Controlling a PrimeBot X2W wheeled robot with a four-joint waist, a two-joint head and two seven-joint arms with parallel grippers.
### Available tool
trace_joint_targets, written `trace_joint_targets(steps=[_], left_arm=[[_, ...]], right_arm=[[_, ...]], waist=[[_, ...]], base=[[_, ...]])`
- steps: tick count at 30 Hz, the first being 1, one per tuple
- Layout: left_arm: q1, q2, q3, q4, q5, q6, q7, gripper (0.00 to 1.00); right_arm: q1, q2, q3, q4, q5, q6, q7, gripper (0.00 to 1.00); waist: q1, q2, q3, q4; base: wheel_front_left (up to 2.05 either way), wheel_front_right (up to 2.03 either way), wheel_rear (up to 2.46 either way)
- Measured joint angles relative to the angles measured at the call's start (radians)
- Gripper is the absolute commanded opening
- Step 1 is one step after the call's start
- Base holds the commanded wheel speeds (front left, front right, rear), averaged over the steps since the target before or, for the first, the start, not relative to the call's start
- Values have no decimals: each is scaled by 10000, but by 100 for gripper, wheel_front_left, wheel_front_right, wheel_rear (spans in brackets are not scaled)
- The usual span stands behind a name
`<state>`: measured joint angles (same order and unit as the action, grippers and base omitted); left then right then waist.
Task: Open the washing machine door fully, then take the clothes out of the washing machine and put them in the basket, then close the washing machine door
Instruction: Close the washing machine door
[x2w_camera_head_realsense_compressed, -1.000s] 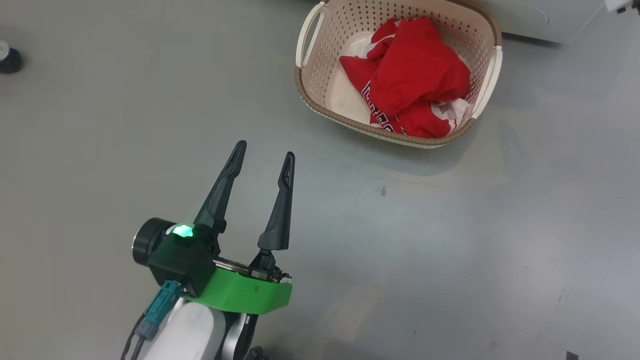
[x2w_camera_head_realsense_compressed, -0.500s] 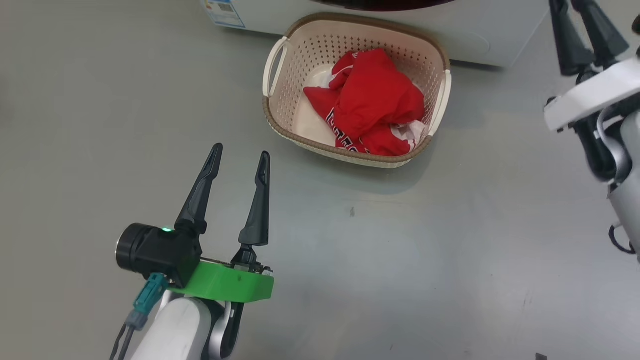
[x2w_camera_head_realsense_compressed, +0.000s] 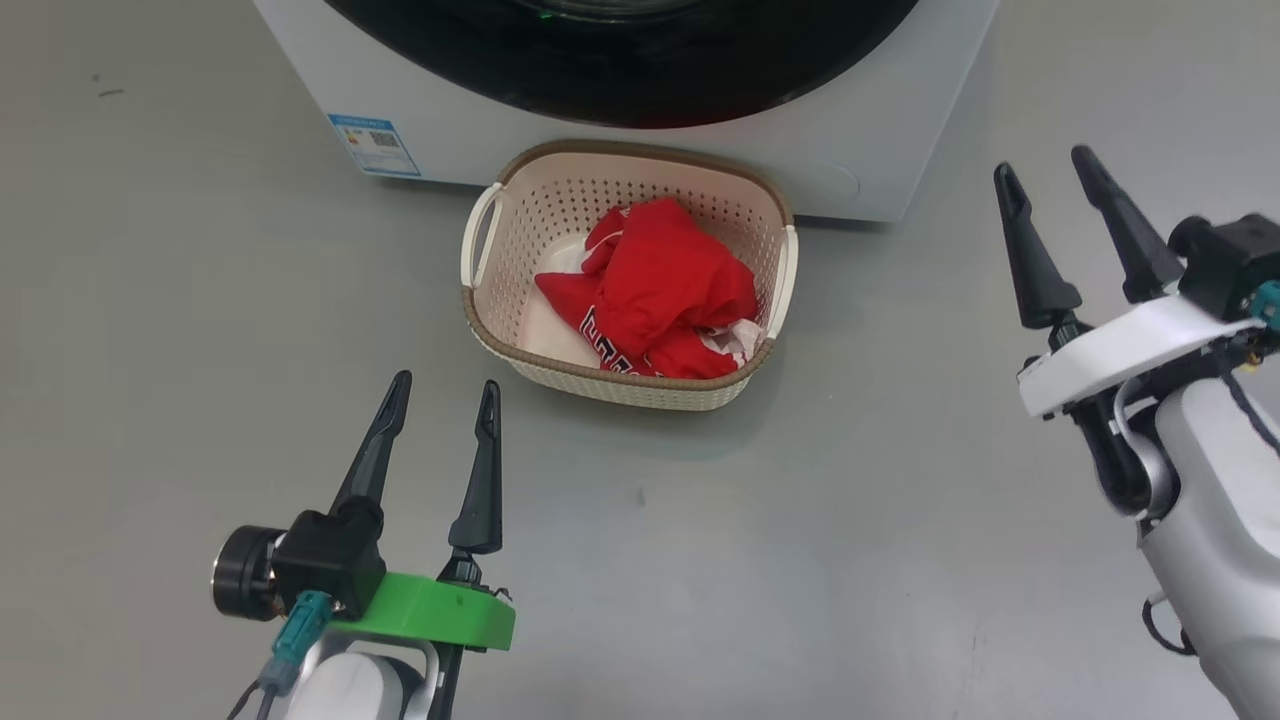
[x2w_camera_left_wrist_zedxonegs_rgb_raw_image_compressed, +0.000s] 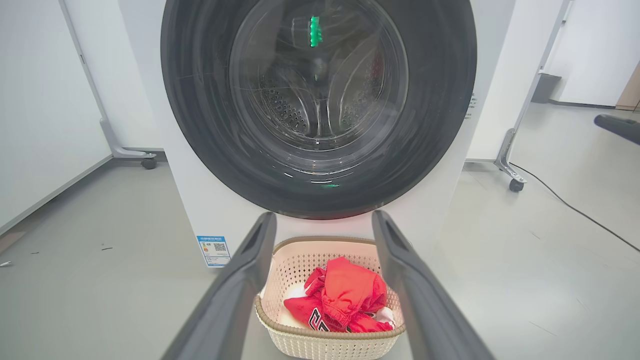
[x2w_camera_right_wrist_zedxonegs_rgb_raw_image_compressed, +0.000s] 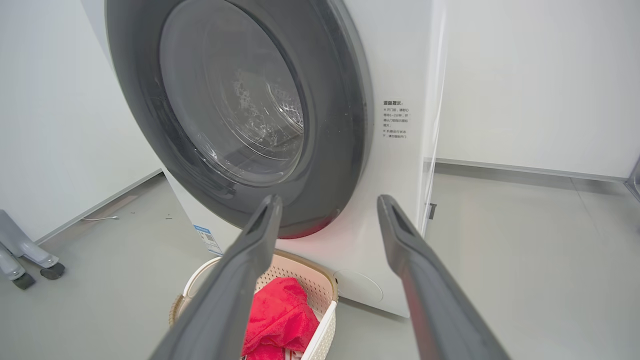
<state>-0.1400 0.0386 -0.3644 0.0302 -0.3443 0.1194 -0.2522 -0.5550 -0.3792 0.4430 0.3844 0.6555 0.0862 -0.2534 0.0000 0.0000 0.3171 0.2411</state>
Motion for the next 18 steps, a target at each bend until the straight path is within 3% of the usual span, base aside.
trace_joint_targets(steps=[18], left_arm=[[1028,36,324,541,134,0,0,100]], right_arm=[[3175,585,-717,-1415,-978,-918,0,100]], waist=[[-1,0,-1595,-1318]], base=[[0,0,0]])
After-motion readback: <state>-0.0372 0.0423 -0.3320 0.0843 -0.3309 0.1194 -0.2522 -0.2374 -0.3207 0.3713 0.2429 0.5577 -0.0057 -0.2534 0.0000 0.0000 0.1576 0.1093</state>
